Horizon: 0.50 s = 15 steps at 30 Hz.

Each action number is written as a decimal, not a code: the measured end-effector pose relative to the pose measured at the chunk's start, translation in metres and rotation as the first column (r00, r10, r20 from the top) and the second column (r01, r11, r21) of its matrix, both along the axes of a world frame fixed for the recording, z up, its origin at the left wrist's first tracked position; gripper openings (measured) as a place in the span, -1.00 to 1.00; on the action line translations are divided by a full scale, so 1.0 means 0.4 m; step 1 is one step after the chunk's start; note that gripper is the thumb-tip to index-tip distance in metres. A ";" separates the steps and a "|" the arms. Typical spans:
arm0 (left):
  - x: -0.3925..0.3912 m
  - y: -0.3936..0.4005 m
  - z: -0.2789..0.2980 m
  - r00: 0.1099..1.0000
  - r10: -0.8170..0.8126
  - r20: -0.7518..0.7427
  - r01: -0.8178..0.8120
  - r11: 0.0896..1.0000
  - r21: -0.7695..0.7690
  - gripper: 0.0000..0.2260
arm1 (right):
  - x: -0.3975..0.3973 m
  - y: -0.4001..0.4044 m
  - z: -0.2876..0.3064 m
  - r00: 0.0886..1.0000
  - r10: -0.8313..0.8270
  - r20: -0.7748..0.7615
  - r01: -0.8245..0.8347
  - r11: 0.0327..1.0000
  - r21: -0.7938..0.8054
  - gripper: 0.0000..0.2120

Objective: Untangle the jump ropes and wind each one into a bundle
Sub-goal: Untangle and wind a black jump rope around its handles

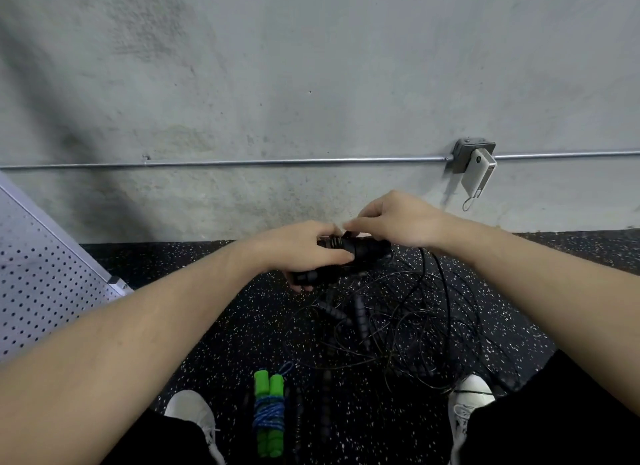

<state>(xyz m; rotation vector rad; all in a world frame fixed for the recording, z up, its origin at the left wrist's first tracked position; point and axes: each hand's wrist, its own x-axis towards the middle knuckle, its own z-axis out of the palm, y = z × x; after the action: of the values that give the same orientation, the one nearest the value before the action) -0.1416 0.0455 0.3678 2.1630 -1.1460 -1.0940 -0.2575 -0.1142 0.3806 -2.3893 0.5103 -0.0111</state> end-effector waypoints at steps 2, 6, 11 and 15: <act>0.002 -0.004 -0.008 0.996 0.006 0.092 -0.003 0.999 -0.033 -0.69 | 0.009 0.011 -0.001 0.999 -0.002 0.039 0.003 1.000 -0.029 -0.65; 0.015 -0.006 -0.022 0.983 0.128 0.128 -0.116 0.988 -0.103 -0.74 | 0.029 0.018 -0.018 0.990 -0.129 0.064 0.127 0.991 0.044 -0.77; 0.015 -0.006 -0.021 0.957 0.265 0.119 -0.246 0.957 -0.151 -0.78 | 0.032 0.014 -0.018 0.985 -0.120 -0.122 0.133 0.986 0.101 -0.57; 0.015 -0.008 -0.021 0.923 0.382 -0.053 -0.384 0.902 -0.198 -0.76 | 0.035 0.036 -0.016 0.998 -0.063 0.010 0.056 0.938 0.342 -0.63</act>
<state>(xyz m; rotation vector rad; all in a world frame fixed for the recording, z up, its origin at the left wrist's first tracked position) -0.1357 0.0423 0.3596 2.0942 -0.7417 -0.7765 -0.2434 -0.0997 0.3744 -2.0308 0.5285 0.0244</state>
